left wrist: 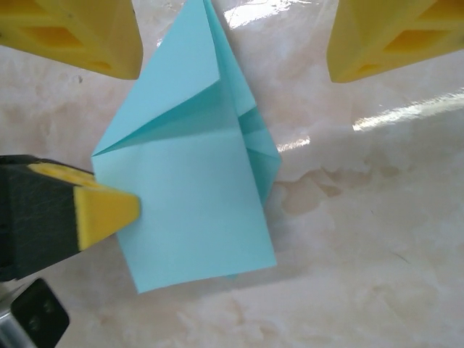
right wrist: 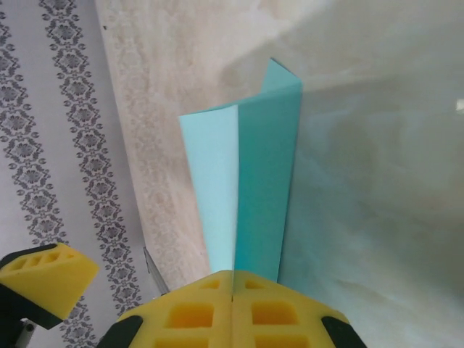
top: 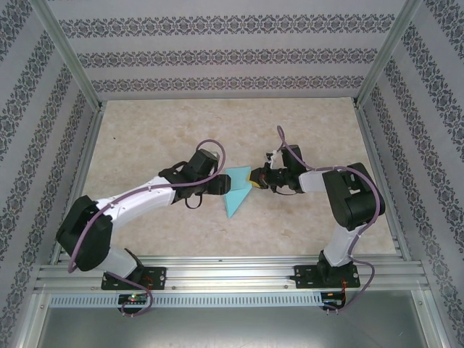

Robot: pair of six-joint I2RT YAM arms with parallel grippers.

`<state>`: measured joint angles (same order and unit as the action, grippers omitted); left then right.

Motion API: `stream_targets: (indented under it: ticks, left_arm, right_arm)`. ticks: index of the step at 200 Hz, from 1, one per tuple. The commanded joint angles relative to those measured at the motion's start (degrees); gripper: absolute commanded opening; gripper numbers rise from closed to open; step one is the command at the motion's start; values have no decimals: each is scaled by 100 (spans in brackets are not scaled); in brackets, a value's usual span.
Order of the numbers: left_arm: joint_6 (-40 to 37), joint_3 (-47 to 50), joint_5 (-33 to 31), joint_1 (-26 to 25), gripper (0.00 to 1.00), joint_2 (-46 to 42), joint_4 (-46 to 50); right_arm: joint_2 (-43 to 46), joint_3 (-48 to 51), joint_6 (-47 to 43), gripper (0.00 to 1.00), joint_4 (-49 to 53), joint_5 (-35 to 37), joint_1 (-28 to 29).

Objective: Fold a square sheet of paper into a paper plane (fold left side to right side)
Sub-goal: Fold the wing for the fifth time at the center of the table.

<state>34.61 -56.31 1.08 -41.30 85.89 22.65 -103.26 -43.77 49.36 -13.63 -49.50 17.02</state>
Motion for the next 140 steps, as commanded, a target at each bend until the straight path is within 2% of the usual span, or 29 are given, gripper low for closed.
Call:
stream_targets:
  ticks: [1, 38, 70, 101, 140]
  left_arm:
    - [-14, 47, 299, 43, 65, 187, -350]
    - [84, 48, 814, 43, 57, 460, -789]
    - [172, 41, 1268, 35, 45, 691, -1097]
    - [204, 3, 1630, 25, 42, 896, -1274]
    - [230, -19, 1703, 23, 38, 1065, -1305]
  right_arm:
    - [113, -56, -392, 2, 198, 19, 14]
    - [148, -184, -543, 2, 499, 84, 39]
    - [140, -256, -575, 2, 621, 149, 67]
    - [123, -379, -644, 3, 792, 203, 122]
    - [87, -447, -674, 4, 874, 243, 144]
